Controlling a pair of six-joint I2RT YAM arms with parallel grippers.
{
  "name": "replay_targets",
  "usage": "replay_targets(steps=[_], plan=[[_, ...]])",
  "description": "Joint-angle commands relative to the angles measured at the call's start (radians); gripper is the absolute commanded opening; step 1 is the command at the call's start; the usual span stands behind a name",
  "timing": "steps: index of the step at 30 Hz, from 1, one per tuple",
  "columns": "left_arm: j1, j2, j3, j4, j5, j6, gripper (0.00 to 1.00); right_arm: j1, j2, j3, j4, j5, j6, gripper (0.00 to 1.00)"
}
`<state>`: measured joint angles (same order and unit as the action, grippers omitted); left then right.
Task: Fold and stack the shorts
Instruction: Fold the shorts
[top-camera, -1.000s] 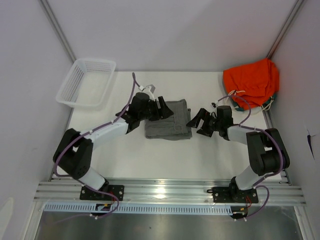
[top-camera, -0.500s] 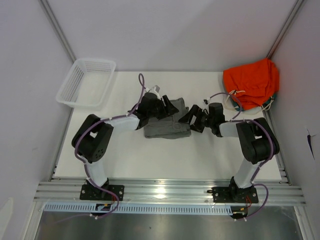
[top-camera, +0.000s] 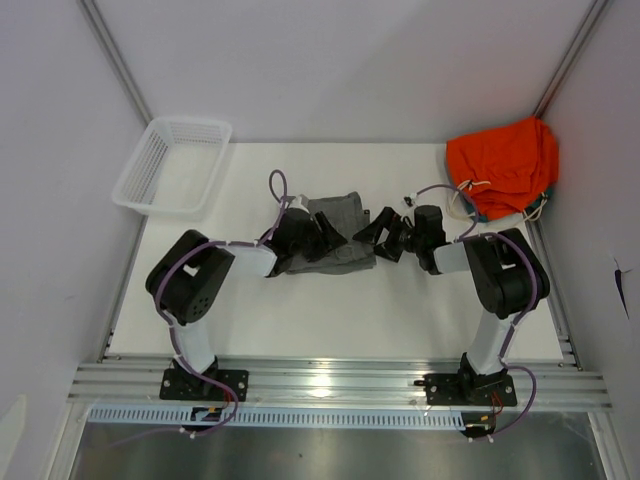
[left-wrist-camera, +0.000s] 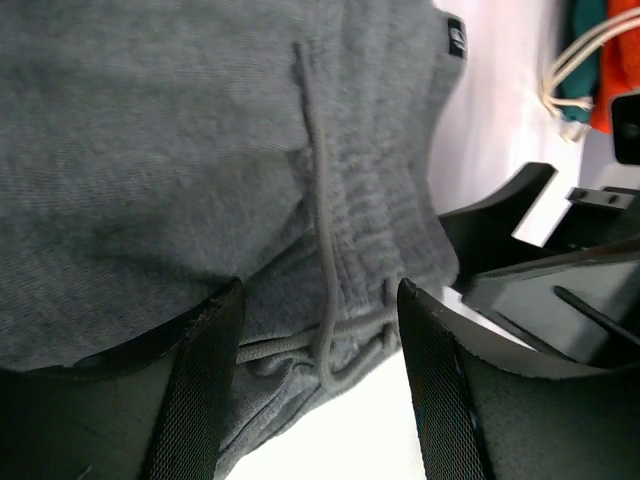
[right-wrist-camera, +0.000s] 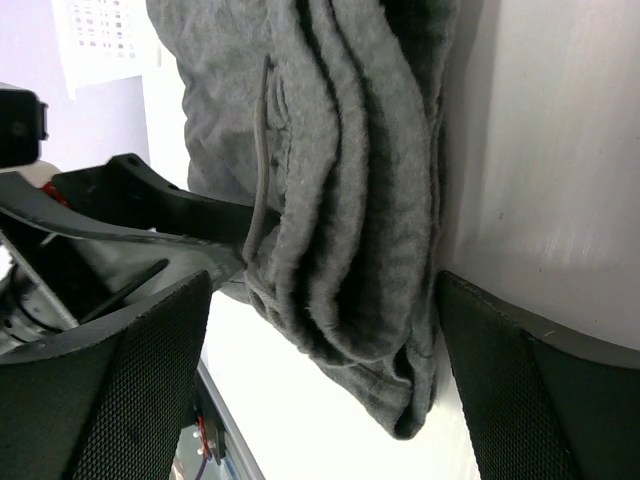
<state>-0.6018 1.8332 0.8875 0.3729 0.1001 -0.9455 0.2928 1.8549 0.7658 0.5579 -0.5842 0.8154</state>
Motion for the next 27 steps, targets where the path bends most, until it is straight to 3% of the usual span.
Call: replay_targets(steps=[1,8,14,23,27], plan=[[-0.004,-0.009,-0.013,0.049,-0.059,-0.041,0.66,0.014,0.033,-0.040,-0.124,0.066,-0.027,0.95],[0.007,0.072,0.004,0.116,-0.002,-0.084,0.63,0.037,0.056,-0.017,-0.131,0.069,-0.018,0.91],[0.007,0.072,0.028,0.043,0.001,-0.061,0.60,0.068,0.093,0.027,-0.133,0.064,0.002,0.83],[0.007,0.072,-0.021,0.136,0.023,-0.069,0.38,0.074,0.162,0.059,-0.044,0.008,0.082,0.53],[0.007,0.075,-0.019,0.138,0.029,-0.062,0.38,0.077,0.201,0.098,-0.032,-0.019,0.099,0.52]])
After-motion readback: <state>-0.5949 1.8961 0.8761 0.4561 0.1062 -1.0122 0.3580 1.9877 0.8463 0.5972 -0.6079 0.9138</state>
